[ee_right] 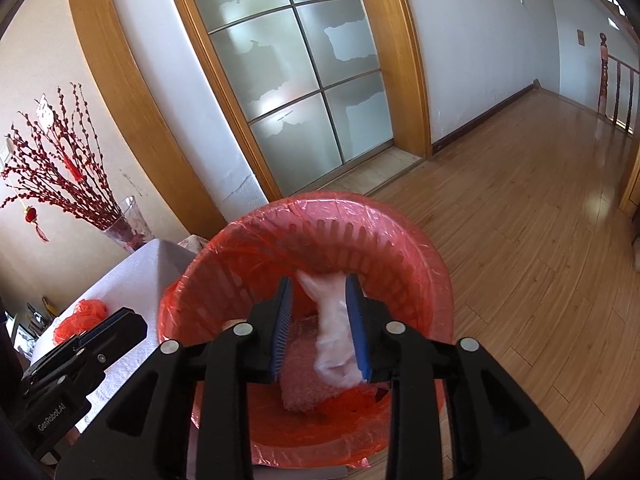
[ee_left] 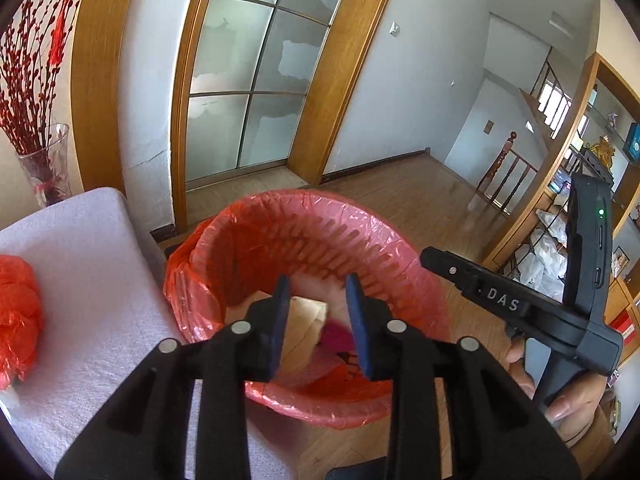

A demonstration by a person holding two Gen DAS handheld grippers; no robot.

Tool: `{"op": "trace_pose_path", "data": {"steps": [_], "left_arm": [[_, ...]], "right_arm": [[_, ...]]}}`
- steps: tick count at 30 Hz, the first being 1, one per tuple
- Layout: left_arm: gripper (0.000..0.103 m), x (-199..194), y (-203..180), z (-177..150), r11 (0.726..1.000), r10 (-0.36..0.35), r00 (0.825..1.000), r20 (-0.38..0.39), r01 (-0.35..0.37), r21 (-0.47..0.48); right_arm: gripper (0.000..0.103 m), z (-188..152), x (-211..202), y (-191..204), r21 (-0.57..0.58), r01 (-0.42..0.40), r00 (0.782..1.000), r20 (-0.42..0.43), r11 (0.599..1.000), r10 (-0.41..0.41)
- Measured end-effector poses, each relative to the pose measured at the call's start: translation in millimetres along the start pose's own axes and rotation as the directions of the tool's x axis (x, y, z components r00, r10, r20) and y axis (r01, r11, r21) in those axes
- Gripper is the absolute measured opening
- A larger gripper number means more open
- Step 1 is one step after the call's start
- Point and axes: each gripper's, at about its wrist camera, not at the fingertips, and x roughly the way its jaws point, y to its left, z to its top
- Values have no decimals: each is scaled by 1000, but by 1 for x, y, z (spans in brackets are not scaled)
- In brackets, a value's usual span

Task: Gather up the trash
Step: 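Return both tools to the table, then grasp the orange-red bag with the right tool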

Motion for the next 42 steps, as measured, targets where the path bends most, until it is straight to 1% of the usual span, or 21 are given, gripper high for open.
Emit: {"op": "trace_pose_path", "data": {"steps": [3,5,9,12,16,19,22,24,26,28,32,33,35,37,39,40,41,42], "left_arm": [[35,-6,8,-2,1000,23,1000,-3,-23,-15],[41,-12,14,-4,998,50,999,7,-50,-23],[47,-33,28,-12,992,125,992,35,-124,-31],[48,-53,42,-17,980,198,978,61,-195,-40],[51,-88,69,-26,958,285,953,105,-278,-76],[52,-120,91,-32,931,360,924,131,-346,-113],[53,-153,114,-43,894,442,884,151,-421,-152],[53,-175,131,-50,861,502,851,153,-474,-185],[54,-195,149,-57,820,564,813,145,-530,-217],[54,-213,168,-61,782,612,780,133,-571,-249],[55,-243,200,-72,718,680,724,111,-629,-297],[55,-249,207,-75,707,692,713,109,-640,-302],[57,-259,218,-80,689,710,697,103,-655,-312],[59,-268,227,-85,678,717,690,98,-660,-324],[59,-274,235,-90,671,722,686,90,-661,-336],[59,-276,239,-92,668,723,686,85,-661,-342],[59,-278,243,-93,664,724,685,80,-661,-349],[59,-281,247,-95,660,725,684,75,-661,-357]], "right_arm": [[30,-3,-1,1,-13,9,1000,1,1000,-9],[30,-4,-2,7,-41,19,1000,7,999,-19],[30,-9,-4,27,-98,11,1000,16,995,-9],[30,-13,-6,46,-140,4,1000,30,990,0],[30,-19,-6,73,-176,-40,999,17,984,43],[30,-24,-6,96,-210,-74,997,2,975,77],[30,-29,-4,127,-247,-125,992,-21,961,123],[30,-33,-1,150,-271,-163,987,-41,949,158],[30,-39,1,175,-299,-201,980,-61,933,191],[30,-46,3,202,-327,-235,972,-83,915,219],[30,-59,9,250,-370,-299,954,-128,880,270],[30,-63,10,262,-378,-314,949,-141,871,281],[30,-68,13,281,-390,-333,943,-161,859,292],[30,-73,17,299,-399,-356,934,-187,845,305],[40,-79,20,315,-410,-368,929,-202,835,310],[50,-81,22,322,-418,-368,929,-202,830,310],[55,-83,22,330,-433,-365,930,-201,824,307],[56,-85,24,337,-447,-361,932,-201,818,302]]}}
